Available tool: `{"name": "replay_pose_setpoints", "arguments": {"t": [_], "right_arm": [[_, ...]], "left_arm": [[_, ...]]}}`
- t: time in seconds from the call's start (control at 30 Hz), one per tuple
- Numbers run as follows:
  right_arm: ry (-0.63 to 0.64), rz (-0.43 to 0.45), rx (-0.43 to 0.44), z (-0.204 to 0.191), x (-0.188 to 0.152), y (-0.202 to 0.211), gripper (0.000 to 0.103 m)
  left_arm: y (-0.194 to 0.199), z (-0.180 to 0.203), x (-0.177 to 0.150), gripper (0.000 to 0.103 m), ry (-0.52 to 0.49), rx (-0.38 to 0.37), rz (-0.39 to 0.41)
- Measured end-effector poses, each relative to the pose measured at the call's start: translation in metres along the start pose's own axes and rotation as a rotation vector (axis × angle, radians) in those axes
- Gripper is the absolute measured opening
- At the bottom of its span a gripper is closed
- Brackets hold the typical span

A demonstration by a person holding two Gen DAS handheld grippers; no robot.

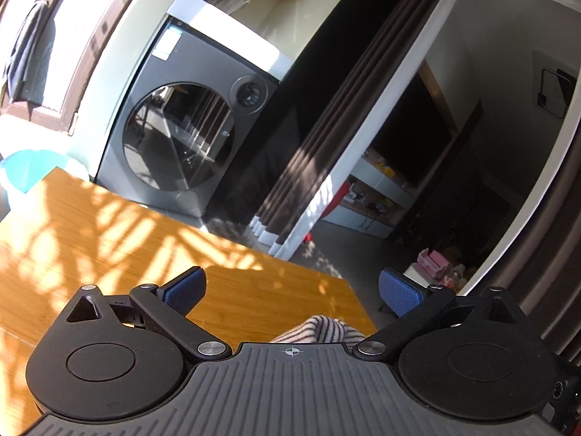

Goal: Fold clothes

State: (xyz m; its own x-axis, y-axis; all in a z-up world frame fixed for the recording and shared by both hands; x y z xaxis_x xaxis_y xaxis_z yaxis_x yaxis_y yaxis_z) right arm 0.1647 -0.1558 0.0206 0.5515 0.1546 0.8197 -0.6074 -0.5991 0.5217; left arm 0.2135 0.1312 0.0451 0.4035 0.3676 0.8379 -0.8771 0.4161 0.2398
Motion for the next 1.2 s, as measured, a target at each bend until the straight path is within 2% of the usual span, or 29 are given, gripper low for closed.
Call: {"name": "replay_pose_setpoints", "arguments": {"t": [0.1, 0.17, 0.23, 0.27, 0.3, 0.37, 0.4, 0.47, 0.53, 0.63, 0.73, 0.8, 0.83, 0.9, 0.93, 0.97, 1.0, 1.03, 1.07, 1.1, 1.17, 1.2], "right_arm": [[0.051, -0.001, 0.019, -0.012, -0.005, 0.019, 0.009], [0.084, 0.034, 0.024, -0.017, 0.0, 0.037, 0.009], [0.114, 0.095, 0.019, -0.019, 0.011, 0.058, 0.012], [0.113, 0.13, -0.001, -0.016, 0.017, 0.066, 0.021], [0.113, 0.165, -0.022, -0.013, 0.023, 0.074, 0.036], [0.11, 0.198, -0.069, -0.006, 0.028, 0.079, 0.052], [0.098, 0.176, -0.087, -0.001, 0.024, 0.073, 0.055], [0.053, 0.084, -0.121, 0.017, 0.009, 0.053, 0.055], [0.012, 0.033, -0.128, 0.027, -0.006, 0.05, 0.055], [-0.05, -0.037, -0.137, 0.042, -0.027, 0.046, 0.056], [-0.141, 0.047, -0.12, 0.05, -0.009, 0.064, 0.061], [-0.179, 0.073, -0.126, 0.056, -0.002, 0.065, 0.071], [-0.177, 0.067, -0.14, 0.058, -0.001, 0.059, 0.071], [-0.181, 0.038, -0.16, 0.062, -0.004, 0.045, 0.071], [-0.204, 0.013, -0.146, 0.065, -0.009, 0.034, 0.071], [-0.221, -0.008, -0.132, 0.067, -0.013, 0.024, 0.067], [-0.208, -0.009, -0.112, 0.065, -0.013, 0.017, 0.057], [-0.193, -0.007, -0.094, 0.063, -0.013, 0.011, 0.051], [-0.173, 0.004, -0.094, 0.063, -0.005, 0.006, 0.035], [-0.153, 0.015, -0.093, 0.063, 0.003, 0.002, 0.024], [-0.127, 0.044, -0.096, 0.068, 0.025, -0.009, 0.016], [-0.121, 0.063, -0.098, 0.072, 0.038, -0.014, 0.015]], "left_arm": [[0.001, 0.023, -0.028, 0.103, -0.14, 0.008, -0.087], [0.008, 0.026, -0.047, 0.092, -0.206, 0.039, -0.173], [0.018, 0.022, -0.063, 0.087, -0.249, 0.074, -0.255], [0.023, 0.019, -0.069, 0.088, -0.268, 0.097, -0.281], [0.031, 0.015, -0.076, 0.09, -0.292, 0.126, -0.311], [0.045, 0.004, -0.083, 0.097, -0.315, 0.176, -0.345], [0.052, -0.002, -0.083, 0.097, -0.303, 0.19, -0.35], [0.064, -0.011, -0.075, 0.098, -0.254, 0.204, -0.341], [0.076, -0.015, -0.062, 0.098, -0.21, 0.208, -0.31], [0.086, -0.016, -0.047, 0.098, -0.076, 0.131, -0.29], [0.072, -0.021, -0.049, 0.099, 0.126, 0.035, -0.34], [0.056, -0.021, -0.061, 0.099, 0.19, 0.012, -0.383], [0.047, -0.019, -0.068, 0.099, 0.2, 0.016, -0.403], [0.034, -0.018, -0.076, 0.099, 0.185, 0.038, -0.419], [0.03, -0.017, -0.071, 0.096, 0.175, 0.035, -0.407], [0.026, -0.016, -0.066, 0.089, 0.166, 0.032, -0.394], [0.023, -0.016, -0.06, 0.083, 0.157, 0.029, -0.382], [0.019, -0.015, -0.055, 0.065, 0.148, 0.025, -0.37], [0.016, -0.014, -0.05, 0.058, 0.138, 0.022, -0.357], [0.012, -0.014, -0.045, 0.055, 0.129, 0.019, -0.345], [0.005, -0.012, -0.034, 0.041, 0.111, 0.013, -0.32], [0.001, -0.011, -0.029, 0.039, 0.101, 0.01, -0.307]]}}
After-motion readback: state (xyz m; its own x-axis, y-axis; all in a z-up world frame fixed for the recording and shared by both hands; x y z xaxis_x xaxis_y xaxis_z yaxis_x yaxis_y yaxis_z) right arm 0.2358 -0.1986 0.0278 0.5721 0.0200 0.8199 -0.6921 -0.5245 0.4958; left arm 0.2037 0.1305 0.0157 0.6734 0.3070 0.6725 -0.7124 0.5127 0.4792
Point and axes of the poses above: each gripper's, at about its wrist camera, not at the fingertips, and y roughly against the way its jaws point, z to its right, x to its top, the point moved 2 cm from there along -y, roughly the way its jaws point, and after that the axes turned 6 degrees about z, right-handed, at the moved point
